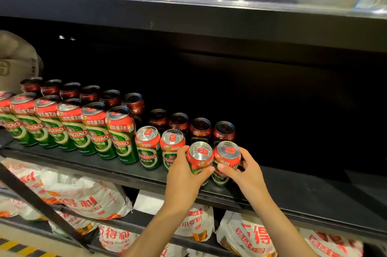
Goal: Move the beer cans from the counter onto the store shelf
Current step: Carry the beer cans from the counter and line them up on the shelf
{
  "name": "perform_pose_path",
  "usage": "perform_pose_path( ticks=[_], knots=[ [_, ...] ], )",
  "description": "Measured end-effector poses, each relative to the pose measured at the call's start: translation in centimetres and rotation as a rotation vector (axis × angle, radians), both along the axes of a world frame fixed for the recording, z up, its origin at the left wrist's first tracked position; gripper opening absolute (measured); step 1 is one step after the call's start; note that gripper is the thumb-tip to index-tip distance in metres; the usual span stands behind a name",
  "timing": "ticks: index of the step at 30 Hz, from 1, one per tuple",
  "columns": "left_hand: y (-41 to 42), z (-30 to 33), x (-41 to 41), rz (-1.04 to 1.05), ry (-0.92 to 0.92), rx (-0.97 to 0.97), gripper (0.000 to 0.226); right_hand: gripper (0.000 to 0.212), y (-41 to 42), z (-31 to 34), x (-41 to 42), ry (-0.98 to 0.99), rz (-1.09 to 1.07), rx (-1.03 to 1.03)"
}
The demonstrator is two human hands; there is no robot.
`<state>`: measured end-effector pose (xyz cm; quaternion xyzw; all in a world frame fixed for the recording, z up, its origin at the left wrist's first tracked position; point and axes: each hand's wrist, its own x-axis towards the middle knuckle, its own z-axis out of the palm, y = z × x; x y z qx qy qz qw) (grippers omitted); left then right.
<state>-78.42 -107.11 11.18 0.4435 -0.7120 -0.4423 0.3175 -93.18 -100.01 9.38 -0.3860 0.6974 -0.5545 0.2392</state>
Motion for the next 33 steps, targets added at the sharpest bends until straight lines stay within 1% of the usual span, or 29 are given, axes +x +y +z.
perform_pose_path(
  ticks=[2,5,6,8,9,11,12,14,15,17,20,23,25,27,29,33],
  knots=[
    [0.0,0.1,0.1,-0.01,-0.095,-0.078,0.075,0.059,0.0,0.0,0.0,0.02,0.004,0.005],
    [0.3,1.0,0.8,-0.007,-0.233,-0.277,0.072,0.061,0.2,0.0,0.0,0.048,0.007,0.025],
    [0.4,1.6,1.2,-0.004,-0.262,-0.371,0.068,0.063,0.3,0.0,-0.1,0.06,0.007,0.033],
    [-0.1,2.8,1.8,-0.008,-0.31,-0.632,0.055,0.069,0.5,0.3,-0.3,0.1,-0.011,0.04],
    [-0.7,3.3,1.9,-0.023,-0.349,-0.762,0.053,0.071,0.5,0.6,-0.5,0.131,-0.025,0.042],
    [-2.6,3.8,1.7,-0.085,-0.466,-0.926,0.061,0.071,0.5,1.4,-0.8,0.196,-0.035,0.042],
    [-3.5,4.1,1.4,-0.131,-0.537,-0.948,0.067,0.069,0.4,1.7,-0.8,0.22,-0.03,0.049],
    [-4.6,4.6,0.7,-0.23,-0.683,-0.917,0.074,0.066,0.1,2.2,-0.8,0.252,-0.017,0.078],
    [-5.1,4.7,0.5,-0.274,-0.75,-0.895,0.074,0.064,0.0,2.4,-0.7,0.267,-0.009,0.1],
    [-5.8,4.8,0.3,-0.324,-0.791,-0.896,0.072,0.059,-0.2,2.5,-0.6,0.287,-0.006,0.13],
    [-6.1,5.0,0.1,-0.403,-0.78,-0.846,0.071,0.053,-0.3,2.7,-0.4,0.292,-0.02,0.132],
    [-6.4,5.1,-0.2,-0.457,-0.734,-0.794,0.062,0.051,-0.3,2.9,-0.2,0.287,-0.04,0.124],
    [-7.0,5.3,-0.4,-0.509,-0.692,-0.739,0.057,0.053,-0.4,2.9,-0.1,0.272,-0.051,0.123],
    [-7.5,5.4,-0.5,-0.558,-0.644,-0.669,0.051,0.06,-0.6,2.9,-0.2,0.246,-0.065,0.11],
    [-8.0,5.5,-0.7,-0.578,-0.626,-0.637,0.05,0.065,-0.7,2.9,-0.2,0.199,-0.08,0.098],
    [-9.3,5.5,-0.8,-0.592,-0.604,-0.606,0.048,0.065,-1.0,2.9,0.0,0.163,-0.079,0.08]
  ],
)
